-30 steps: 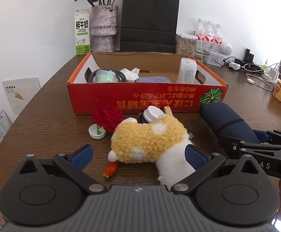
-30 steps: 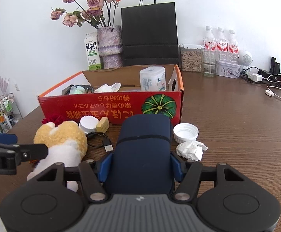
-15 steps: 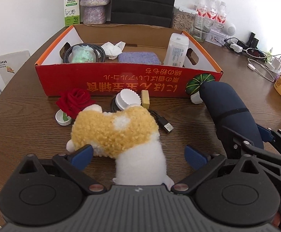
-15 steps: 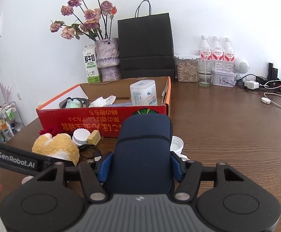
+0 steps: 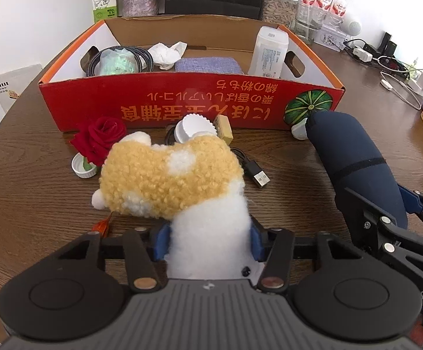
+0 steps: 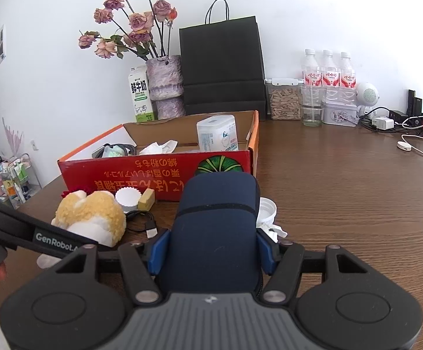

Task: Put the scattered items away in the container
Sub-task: 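Grasp the plush toy with the left gripper while the right gripper grasps the navy pouch, then lower the plush toy and navy pouch into the box and open both grippers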

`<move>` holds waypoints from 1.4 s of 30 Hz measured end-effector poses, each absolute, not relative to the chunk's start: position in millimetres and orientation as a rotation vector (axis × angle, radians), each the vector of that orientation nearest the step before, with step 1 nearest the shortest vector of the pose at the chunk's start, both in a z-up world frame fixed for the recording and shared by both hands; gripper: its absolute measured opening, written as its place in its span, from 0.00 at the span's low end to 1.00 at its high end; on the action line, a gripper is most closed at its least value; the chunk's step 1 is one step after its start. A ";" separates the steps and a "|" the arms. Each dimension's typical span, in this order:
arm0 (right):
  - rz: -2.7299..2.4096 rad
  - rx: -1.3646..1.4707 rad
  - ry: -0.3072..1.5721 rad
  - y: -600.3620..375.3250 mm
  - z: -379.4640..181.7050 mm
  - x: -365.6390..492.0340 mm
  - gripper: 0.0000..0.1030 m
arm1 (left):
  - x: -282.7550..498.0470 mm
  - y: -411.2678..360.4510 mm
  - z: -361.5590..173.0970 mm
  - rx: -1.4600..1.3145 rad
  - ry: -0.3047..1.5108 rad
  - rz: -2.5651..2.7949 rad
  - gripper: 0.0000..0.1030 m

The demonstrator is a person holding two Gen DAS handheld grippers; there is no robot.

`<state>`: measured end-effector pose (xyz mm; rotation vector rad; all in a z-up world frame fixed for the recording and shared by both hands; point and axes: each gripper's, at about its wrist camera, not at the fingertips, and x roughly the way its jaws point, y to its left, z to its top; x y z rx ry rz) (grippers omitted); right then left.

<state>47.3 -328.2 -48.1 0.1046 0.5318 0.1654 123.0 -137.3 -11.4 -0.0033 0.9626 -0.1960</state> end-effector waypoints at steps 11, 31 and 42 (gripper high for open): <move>0.161 0.086 0.495 -322.0 -37.4 44.0 0.58 | 109.4 -123.0 4.0 -0.031 0.868 -0.215 0.46; 0.171 0.064 0.402 -271.6 9.4 91.4 0.58 | 139.5 -77.6 55.5 -0.154 0.644 -0.250 0.46; 0.140 0.126 0.395 -241.7 18.7 166.6 0.58 | 206.6 -53.4 69.1 -0.261 0.580 -0.246 0.46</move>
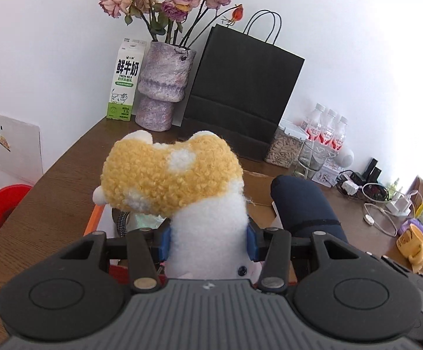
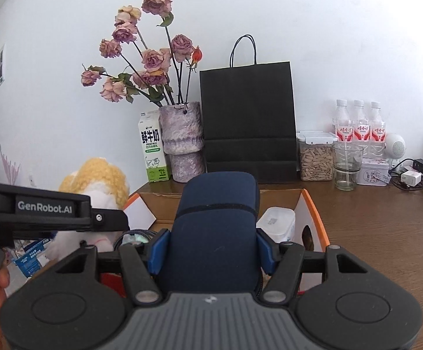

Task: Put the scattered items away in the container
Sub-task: 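Lower the plush toy and navy pouch into the box and open both grippers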

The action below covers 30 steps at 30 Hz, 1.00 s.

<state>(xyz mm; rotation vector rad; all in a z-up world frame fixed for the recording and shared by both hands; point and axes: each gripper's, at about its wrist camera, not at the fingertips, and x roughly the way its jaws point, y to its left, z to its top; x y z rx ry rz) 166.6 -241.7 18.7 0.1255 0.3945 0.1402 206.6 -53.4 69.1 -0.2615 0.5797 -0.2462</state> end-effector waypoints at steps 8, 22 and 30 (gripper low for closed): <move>0.117 0.151 0.432 -231.2 0.9 220.4 0.58 | 260.8 -45.7 51.8 -0.291 0.551 -0.201 0.47; 0.049 0.174 0.545 -248.8 -31.8 242.2 0.58 | 282.7 -55.3 7.7 -0.227 0.617 -0.223 0.46; 0.056 0.144 0.527 -243.4 -29.3 234.7 0.59 | 279.7 -59.2 5.6 -0.198 0.612 -0.229 0.47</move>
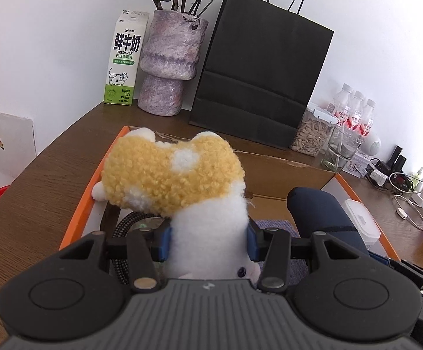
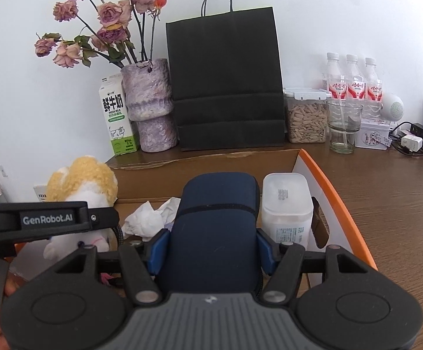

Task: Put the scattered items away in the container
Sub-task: 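Lower the plush toy and navy pouch into the box and open both grippers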

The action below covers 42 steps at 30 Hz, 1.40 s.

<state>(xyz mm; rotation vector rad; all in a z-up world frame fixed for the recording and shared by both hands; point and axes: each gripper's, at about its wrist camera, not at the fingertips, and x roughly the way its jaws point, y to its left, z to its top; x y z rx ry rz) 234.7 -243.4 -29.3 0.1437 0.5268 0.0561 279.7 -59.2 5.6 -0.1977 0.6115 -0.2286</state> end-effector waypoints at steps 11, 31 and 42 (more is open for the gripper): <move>0.086 0.091 0.394 -238.7 -11.7 205.8 1.00 | 253.2 -63.5 20.4 -0.129 0.431 -0.137 1.00; 0.056 0.096 0.393 -242.4 -2.8 201.6 1.00 | 243.4 -58.6 33.4 -0.149 0.413 -0.121 1.00; 0.062 0.072 0.346 -238.4 21.8 172.8 1.00 | 211.4 -52.3 61.4 -0.122 0.349 -0.117 1.00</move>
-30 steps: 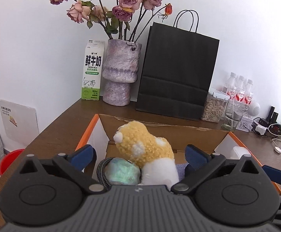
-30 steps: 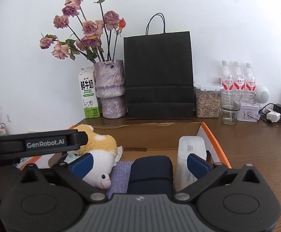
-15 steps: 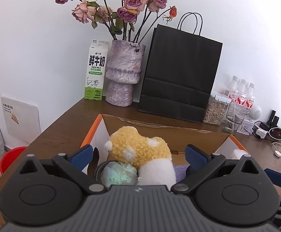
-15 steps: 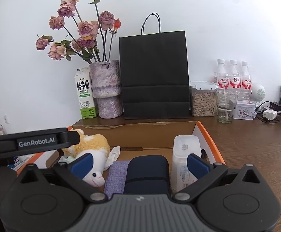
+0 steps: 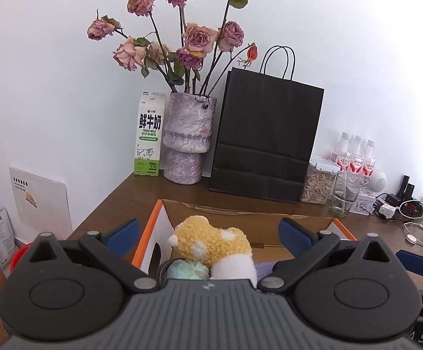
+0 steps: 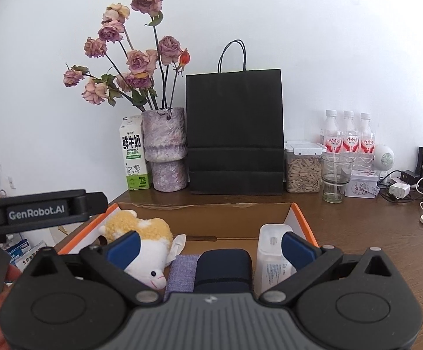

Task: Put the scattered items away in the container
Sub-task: 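Lower the plush toy and navy pouch into the box and open both grippers, then withdraw both grippers from the box back toward the table items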

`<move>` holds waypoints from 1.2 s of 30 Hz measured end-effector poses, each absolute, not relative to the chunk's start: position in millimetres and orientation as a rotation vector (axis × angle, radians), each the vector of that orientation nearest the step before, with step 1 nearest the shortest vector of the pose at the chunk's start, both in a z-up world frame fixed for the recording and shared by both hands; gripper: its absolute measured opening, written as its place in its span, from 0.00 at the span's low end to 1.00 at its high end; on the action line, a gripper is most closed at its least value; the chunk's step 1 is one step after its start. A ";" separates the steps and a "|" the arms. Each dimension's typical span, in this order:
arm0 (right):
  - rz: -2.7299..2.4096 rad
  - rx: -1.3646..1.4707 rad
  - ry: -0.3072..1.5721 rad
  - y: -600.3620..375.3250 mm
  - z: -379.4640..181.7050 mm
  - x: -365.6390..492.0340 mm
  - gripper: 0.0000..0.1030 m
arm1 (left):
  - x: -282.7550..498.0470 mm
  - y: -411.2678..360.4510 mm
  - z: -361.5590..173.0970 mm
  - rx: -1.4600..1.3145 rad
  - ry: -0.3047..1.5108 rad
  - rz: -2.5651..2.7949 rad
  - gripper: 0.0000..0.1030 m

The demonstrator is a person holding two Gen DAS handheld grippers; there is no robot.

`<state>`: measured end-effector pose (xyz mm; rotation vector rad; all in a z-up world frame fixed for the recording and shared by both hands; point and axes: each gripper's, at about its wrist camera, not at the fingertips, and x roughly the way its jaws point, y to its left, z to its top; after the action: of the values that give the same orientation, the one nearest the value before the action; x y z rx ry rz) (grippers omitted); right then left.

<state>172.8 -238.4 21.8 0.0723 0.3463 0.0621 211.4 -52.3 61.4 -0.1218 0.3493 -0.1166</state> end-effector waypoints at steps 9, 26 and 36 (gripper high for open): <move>0.056 0.064 0.312 -240.9 39.1 136.5 1.00 | 179.3 -47.4 75.0 -0.118 0.324 -0.123 1.00; 0.041 0.058 0.346 -273.4 23.7 64.7 1.00 | 118.7 -30.5 68.3 -0.097 0.344 -0.124 1.00; 0.042 0.047 0.426 -281.6 -5.7 31.7 1.00 | 84.2 -18.3 43.3 -0.066 0.393 -0.117 1.00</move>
<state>31.7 -281.6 -5.7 0.0471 0.4256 0.0422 84.2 -18.3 43.3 -0.0657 0.3931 -0.1167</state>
